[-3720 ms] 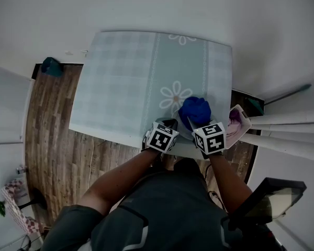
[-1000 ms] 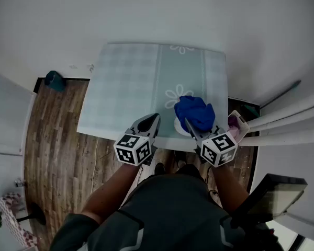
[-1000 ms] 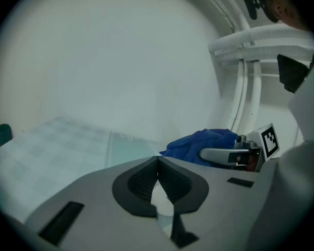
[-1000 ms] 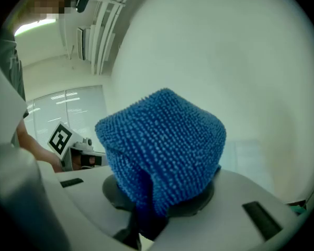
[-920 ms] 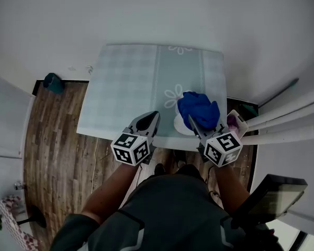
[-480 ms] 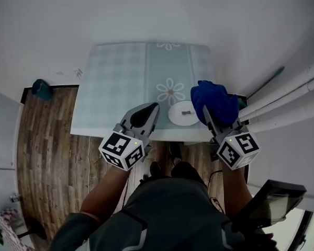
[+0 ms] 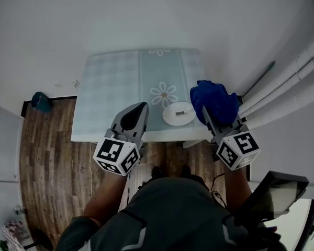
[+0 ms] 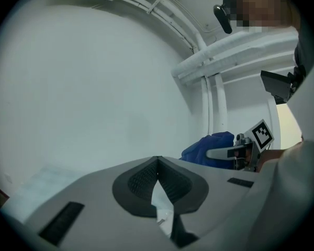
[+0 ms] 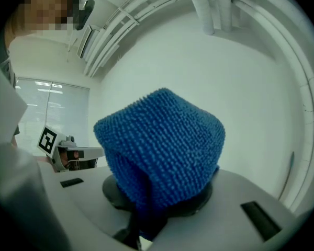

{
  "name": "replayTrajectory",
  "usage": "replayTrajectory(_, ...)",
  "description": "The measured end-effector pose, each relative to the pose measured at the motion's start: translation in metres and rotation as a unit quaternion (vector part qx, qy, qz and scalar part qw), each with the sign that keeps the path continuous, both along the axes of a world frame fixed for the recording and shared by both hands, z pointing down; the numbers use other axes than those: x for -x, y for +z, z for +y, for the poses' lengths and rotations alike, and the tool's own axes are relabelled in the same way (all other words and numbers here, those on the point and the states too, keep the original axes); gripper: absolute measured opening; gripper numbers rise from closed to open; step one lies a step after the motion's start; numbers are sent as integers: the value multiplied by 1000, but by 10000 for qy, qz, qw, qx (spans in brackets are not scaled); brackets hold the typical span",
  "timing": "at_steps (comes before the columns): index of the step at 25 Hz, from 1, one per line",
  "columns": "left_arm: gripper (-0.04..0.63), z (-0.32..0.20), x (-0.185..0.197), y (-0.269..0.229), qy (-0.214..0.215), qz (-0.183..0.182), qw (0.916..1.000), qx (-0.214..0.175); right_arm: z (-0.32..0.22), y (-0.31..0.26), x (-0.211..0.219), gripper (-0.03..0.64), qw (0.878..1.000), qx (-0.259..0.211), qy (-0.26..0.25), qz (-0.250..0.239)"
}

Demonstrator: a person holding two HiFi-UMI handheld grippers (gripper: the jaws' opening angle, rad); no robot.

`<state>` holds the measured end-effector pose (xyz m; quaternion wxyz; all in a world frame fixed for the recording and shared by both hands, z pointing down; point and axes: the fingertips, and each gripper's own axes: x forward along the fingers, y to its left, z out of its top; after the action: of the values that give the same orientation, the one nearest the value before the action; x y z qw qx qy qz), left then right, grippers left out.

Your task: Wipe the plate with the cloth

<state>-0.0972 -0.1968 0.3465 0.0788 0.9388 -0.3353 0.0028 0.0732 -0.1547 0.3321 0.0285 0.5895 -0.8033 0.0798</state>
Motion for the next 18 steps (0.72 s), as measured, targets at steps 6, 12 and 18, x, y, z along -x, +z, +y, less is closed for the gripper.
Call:
replayTrajectory(6, 9, 10, -16, -12, -214, 73, 9997, -80, 9, -8, -18, 84, 9999, -76, 12, 118)
replayTrajectory(12, 9, 15, -31, -18, -248, 83, 9996, -40, 14, -14, -29, 85, 9999, -101, -48, 101)
replayTrajectory(18, 9, 18, -43, -19, -308, 69, 9995, -27, 17, -15, -40, 84, 9998, -141, -96, 69)
